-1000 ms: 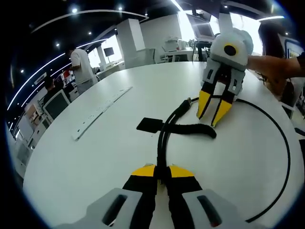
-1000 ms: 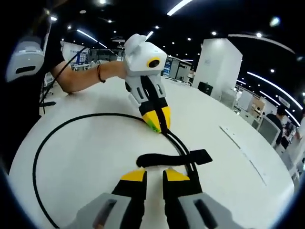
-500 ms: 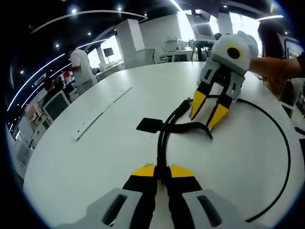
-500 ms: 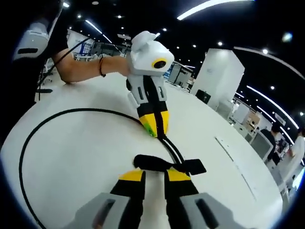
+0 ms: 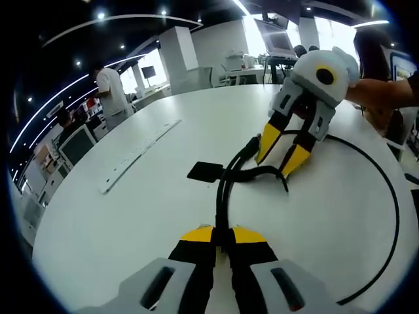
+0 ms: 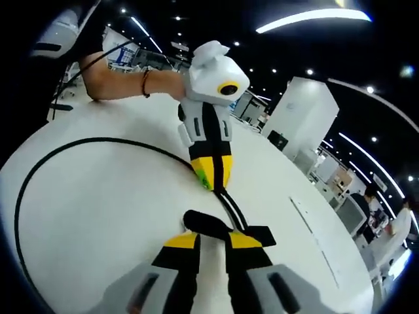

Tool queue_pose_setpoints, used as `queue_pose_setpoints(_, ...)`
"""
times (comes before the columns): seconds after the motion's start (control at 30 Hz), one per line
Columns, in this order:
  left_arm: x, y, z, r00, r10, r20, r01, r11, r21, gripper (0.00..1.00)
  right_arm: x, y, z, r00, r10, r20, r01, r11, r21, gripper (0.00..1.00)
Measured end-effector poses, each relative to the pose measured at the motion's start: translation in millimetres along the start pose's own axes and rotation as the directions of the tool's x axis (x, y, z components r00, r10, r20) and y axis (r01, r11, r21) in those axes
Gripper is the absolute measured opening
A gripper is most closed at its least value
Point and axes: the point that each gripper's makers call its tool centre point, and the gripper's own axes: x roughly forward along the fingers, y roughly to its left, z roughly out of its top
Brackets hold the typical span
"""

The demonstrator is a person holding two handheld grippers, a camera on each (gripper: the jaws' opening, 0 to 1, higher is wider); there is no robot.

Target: Find the charging cable on the desk, coil it up and secure with Velcro.

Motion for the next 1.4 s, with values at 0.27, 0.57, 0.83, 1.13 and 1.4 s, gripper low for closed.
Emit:
queue_pose_setpoints(0.27,0,-1.2,0.6,1.0,-0.001,0.002,0.001,1.0,0.001,0.09,-1,-3,4.3,1.0,-0.017,0.021,0.018,1.0,-0.021,0.13)
queue_pose_setpoints(0.57,-1,-1.0,0.8,1.0,0.0,0.002,0.0,1.0,0.001,0.09,-2,-7,11.6,0.998,-0.033,0.046,0.034,0.999,-0.027,0.11)
queue_pose_setpoints(0.83,-1,-0.7,0.9,1.0,-0.002,0.003,0.002,1.0,0.003,0.09,-3,-8,21.0,0.997,-0.045,0.068,0.048,0.998,-0.04,0.1)
queue_pose_setpoints(1.13,-1,-0.3,0.7,1.0,-0.002,0.003,0.002,1.0,0.004,0.09,-4,-7,25.9,0.996,-0.045,0.074,0.049,0.998,-0.046,0.06)
queue_pose_setpoints(1.4,-1,-0.3,0.8,1.0,-0.004,0.004,0.004,1.0,0.005,0.09,-4,-3,32.1,0.996,-0.042,0.085,0.047,0.998,-0.052,0.06)
